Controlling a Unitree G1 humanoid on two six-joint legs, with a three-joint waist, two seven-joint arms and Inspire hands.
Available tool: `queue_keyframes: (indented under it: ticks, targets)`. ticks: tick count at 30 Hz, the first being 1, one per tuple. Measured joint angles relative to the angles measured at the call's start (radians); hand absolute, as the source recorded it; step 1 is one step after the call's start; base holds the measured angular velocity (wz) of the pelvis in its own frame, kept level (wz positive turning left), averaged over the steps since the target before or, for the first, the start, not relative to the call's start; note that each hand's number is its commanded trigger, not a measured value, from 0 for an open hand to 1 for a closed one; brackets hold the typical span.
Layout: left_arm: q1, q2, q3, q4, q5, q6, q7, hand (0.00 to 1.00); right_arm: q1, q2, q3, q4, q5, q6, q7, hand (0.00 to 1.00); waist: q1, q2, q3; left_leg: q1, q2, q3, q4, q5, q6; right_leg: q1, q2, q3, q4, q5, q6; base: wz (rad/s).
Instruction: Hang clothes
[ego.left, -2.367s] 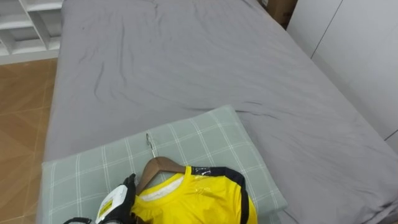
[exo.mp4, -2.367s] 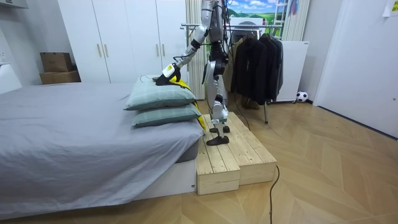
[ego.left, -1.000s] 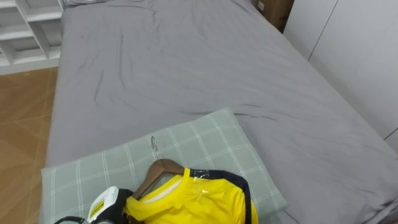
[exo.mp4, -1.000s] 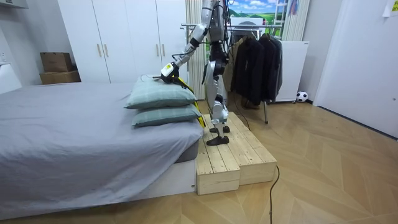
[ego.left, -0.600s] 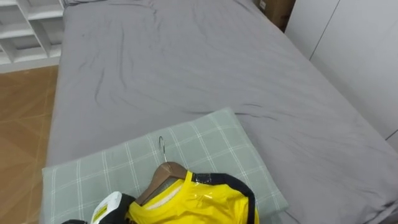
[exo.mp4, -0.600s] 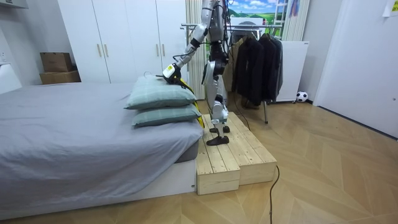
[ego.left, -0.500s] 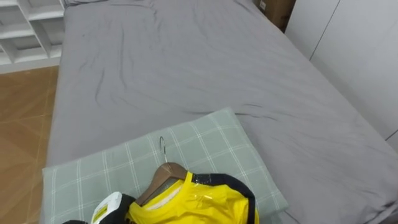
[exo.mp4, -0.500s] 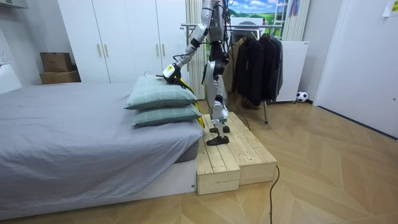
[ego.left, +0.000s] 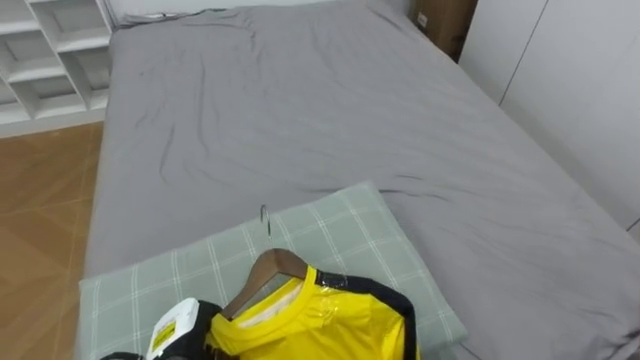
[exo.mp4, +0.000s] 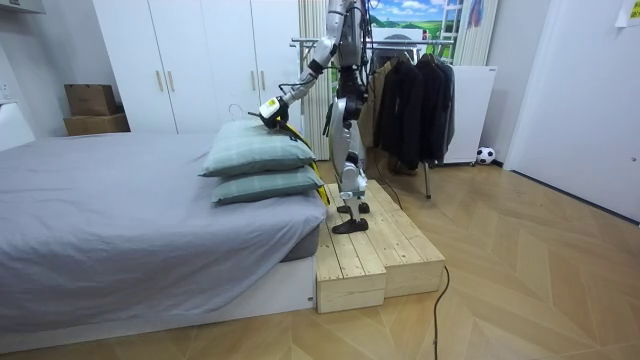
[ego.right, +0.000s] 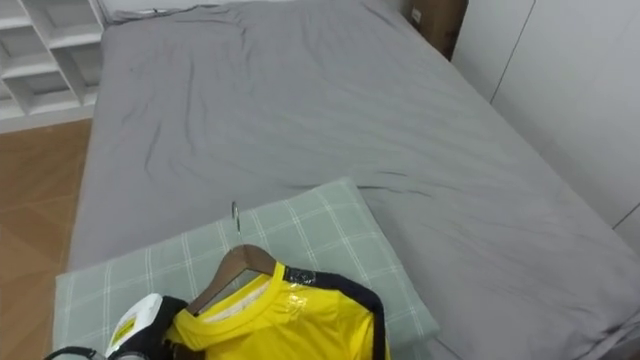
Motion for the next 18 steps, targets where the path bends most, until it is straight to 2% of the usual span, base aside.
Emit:
queue_keyframes:
  ticks: [3,4,7,13,14,18]
  targets:
    - [0.023,0.0,0.0,-0.064,0.043,-0.01,0.018,1.0,0.0,-0.002,0.0,0.002,0.0,0.0,-0.009,0.0,0.003,0.012,-0.0026,0.009,-0.001,-0.003,-0.001,0.0,0.0,0.01,0.0,-0.002,0.0,0.001,0.002,0.03]
    - [0.032,0.001,0.0,-0.076,0.055,-0.015,0.031,1.0,0.004,-0.003,0.0,0.003,0.0,0.0,-0.01,0.0,0.004,0.017,-0.008,0.016,-0.001,-0.002,-0.004,0.0,0.0,0.015,0.001,-0.001,0.001,0.001,0.002,0.0]
    - [0.041,0.002,0.0,-0.106,0.056,-0.019,0.051,1.0,0.01,-0.007,-0.001,0.001,0.0,0.001,-0.01,0.0,0.006,0.022,-0.0103,0.033,-0.003,-0.002,-0.008,0.0,0.0,0.03,0.002,-0.001,0.0,0.001,0.002,0.0]
    - [0.085,0.014,0.0,-0.297,0.06,-0.019,0.076,1.0,0.018,-0.006,-0.031,0.001,0.0,0.004,-0.004,0.0,0.02,0.023,-0.011,0.043,-0.003,-0.005,-0.008,0.0,0.0,0.042,0.005,-0.005,0.001,0.002,0.0,0.0]
    - [0.091,0.014,0.0,-0.317,0.06,-0.02,0.088,1.0,0.02,-0.006,-0.036,0.001,0.0,0.004,0.0,0.0,0.02,0.025,-0.0132,0.045,-0.003,-0.006,-0.006,0.0,0.0,0.046,0.005,-0.006,0.001,0.002,0.0,0.0]
    - [0.097,0.015,-0.001,-0.359,0.059,-0.019,0.09,1.0,0.022,-0.008,-0.04,0.001,0.0,0.009,0.001,0.0,0.02,0.029,-0.0144,0.044,-0.004,-0.017,-0.002,0.0,0.0,0.051,0.003,-0.017,0.0,0.002,0.0,0.08]
